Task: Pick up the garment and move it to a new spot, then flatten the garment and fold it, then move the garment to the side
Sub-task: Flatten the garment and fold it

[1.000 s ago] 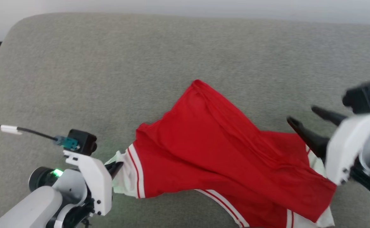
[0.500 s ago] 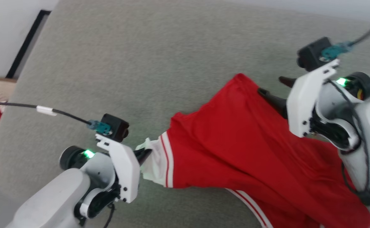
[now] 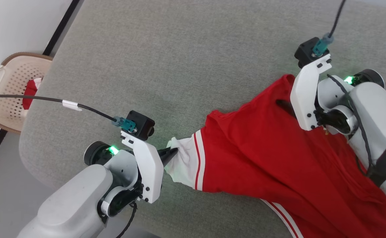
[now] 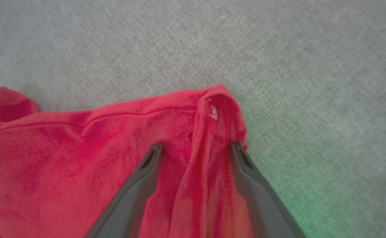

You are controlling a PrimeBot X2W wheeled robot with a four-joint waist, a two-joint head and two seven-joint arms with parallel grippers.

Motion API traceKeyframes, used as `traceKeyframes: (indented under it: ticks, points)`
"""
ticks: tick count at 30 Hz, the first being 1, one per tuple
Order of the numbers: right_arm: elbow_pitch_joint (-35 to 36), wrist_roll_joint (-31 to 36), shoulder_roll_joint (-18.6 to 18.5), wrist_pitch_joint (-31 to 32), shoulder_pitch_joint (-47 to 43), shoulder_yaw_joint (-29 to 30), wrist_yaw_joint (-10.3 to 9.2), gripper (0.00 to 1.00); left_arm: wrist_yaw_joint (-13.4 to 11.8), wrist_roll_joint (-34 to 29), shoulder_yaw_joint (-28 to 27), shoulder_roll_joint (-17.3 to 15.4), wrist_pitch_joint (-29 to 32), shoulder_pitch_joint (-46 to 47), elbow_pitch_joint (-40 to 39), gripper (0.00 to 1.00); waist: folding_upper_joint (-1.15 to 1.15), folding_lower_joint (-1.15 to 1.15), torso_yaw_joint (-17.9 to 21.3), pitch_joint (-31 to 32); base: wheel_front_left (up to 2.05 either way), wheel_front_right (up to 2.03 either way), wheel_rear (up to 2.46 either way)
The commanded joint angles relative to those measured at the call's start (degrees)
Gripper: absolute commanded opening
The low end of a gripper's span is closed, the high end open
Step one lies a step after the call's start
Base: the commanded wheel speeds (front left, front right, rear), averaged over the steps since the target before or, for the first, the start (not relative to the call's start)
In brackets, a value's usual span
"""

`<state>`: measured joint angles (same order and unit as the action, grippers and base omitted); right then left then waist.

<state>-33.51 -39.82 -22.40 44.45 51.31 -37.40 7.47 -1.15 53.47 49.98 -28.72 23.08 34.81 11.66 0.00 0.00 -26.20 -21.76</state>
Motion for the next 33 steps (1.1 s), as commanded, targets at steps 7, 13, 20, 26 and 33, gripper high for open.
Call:
traceKeyframes:
  ticks: [7,13,20,26,33]
  points:
    - [-5.1,-5.1,-1.2,4.0,-2.0,-11.3,0.22,0.0,1.0,0.4,0.0,0.7,-0.9,1.3,3.0,0.0,0.0,0.0,-0.1,0.0,0.0,0.0,0.0]
    - [-4.0,-7.8,-3.3,-0.3,3.1,-11.2,0.01,0.0,1.1,0.5,-0.8,-0.6,-0.7,2.2,3.9,0.0,0.0,0.0,1.7,1.1,0.0,0.0,0.0]
    - [-0.3,-10.4,-5.7,-6.7,7.6,-10.0,0.03,0.0,0.4,-0.5,-2.5,-5.3,1.6,5.4,2.4,0.0,0.0,0.0,6.0,3.8,0.0,0.0,0.0]
    - [2.5,-10.9,-8.8,-11.1,9.1,-8.8,0.02,0.0,-0.2,-2.0,-3.9,-10.2,5.2,10.3,0.4,0.0,0.0,0.0,10.0,7.0,0.0,0.0,0.0]
    - [6.8,-11.6,-11.7,-14.3,8.8,-5.8,0.02,0.0,0.9,-4.3,-5.6,-14.2,8.5,18.2,0.7,0.0,0.0,0.0,14.7,11.7,0.0,0.0,0.0]
